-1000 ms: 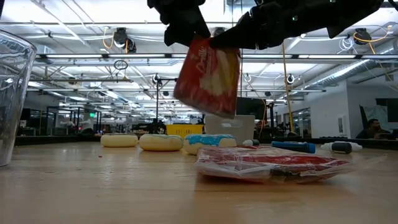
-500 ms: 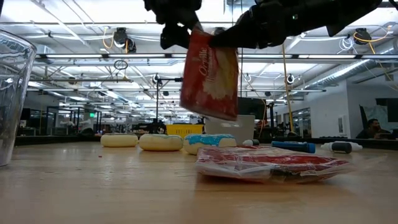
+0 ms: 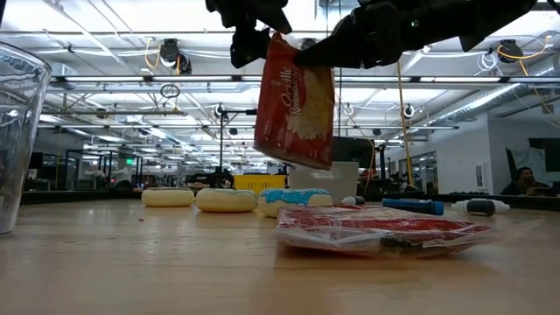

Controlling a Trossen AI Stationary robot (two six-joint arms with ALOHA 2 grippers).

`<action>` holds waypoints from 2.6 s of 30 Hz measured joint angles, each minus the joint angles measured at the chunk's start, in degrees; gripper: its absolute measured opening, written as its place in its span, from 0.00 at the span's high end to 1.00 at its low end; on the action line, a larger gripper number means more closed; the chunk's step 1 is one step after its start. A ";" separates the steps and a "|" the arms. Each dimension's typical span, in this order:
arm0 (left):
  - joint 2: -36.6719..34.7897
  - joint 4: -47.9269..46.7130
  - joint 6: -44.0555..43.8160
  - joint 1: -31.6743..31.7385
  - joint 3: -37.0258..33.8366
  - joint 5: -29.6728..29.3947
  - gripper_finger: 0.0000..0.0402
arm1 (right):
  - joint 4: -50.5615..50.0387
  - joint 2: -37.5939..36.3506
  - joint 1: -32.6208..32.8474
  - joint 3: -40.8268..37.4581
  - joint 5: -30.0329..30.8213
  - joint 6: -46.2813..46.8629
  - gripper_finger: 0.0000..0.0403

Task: Pick & Place Food Item
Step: Stack the right red popcorn bag on top of the red popcorn bag in the transparent bin

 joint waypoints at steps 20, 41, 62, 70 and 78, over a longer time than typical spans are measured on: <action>0.59 0.16 1.33 -0.40 -0.07 -4.97 0.45 | 0.43 0.00 -0.02 0.00 0.02 -0.18 1.00; 0.97 0.37 6.70 -0.34 -0.07 -5.92 0.97 | 0.70 0.04 -0.04 0.00 0.37 0.24 1.00; -16.09 -16.62 8.52 -7.60 -0.07 -18.33 0.99 | 1.72 -9.26 3.52 -0.02 0.03 17.57 0.70; -18.43 -20.01 7.07 -15.21 -0.07 -20.01 0.99 | -0.56 -10.47 3.41 -0.16 0.13 17.49 0.70; -20.88 -26.80 3.52 -24.12 -0.19 -18.65 0.99 | -0.48 -13.00 3.41 -2.69 0.22 18.05 0.74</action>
